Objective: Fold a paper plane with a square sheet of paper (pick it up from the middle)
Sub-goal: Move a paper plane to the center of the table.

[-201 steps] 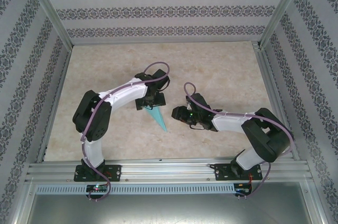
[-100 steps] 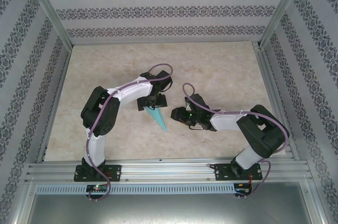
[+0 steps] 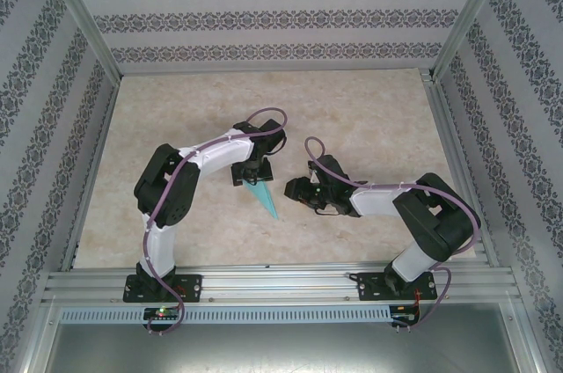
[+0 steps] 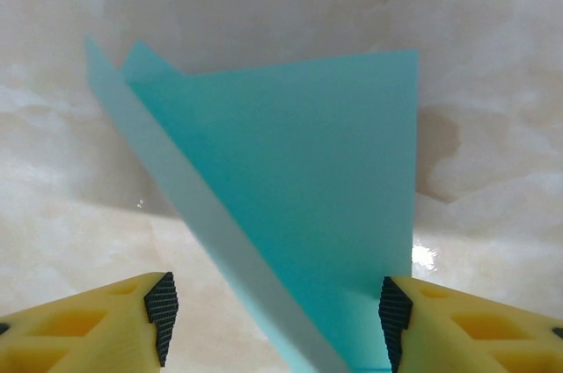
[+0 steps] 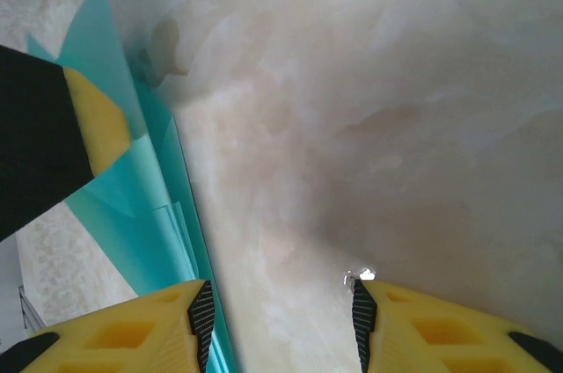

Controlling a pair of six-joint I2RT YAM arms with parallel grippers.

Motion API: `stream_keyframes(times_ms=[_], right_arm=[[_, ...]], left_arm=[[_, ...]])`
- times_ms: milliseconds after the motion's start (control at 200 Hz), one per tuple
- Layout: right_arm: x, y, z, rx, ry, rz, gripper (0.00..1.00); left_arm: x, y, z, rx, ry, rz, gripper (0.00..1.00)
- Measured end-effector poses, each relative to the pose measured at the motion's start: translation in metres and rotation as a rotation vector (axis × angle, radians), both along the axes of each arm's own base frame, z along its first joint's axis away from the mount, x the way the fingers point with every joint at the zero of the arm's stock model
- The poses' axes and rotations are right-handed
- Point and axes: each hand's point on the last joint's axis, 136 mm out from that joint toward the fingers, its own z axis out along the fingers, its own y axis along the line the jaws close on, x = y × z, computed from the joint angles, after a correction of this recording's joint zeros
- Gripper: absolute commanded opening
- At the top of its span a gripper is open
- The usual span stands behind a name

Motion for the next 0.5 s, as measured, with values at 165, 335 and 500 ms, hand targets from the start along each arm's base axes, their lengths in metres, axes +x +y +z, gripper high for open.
stream_keyframes(times_ms=[165, 335, 500], right_arm=[[0.0, 0.001, 0.0, 0.002, 0.004, 0.002, 0.48], [0.0, 0.001, 0.0, 0.001, 0.008, 0.001, 0.49], [0.001, 0.001, 0.0, 0.003, 0.017, 0.002, 0.48]], left_arm=[[-0.003, 0.002, 0.004, -0.004, -0.006, 0.0, 0.56], [-0.006, 0.004, 0.008, -0.009, -0.012, 0.0, 0.49], [-0.009, 0.007, 0.012, -0.013, -0.017, 0.0, 0.43]])
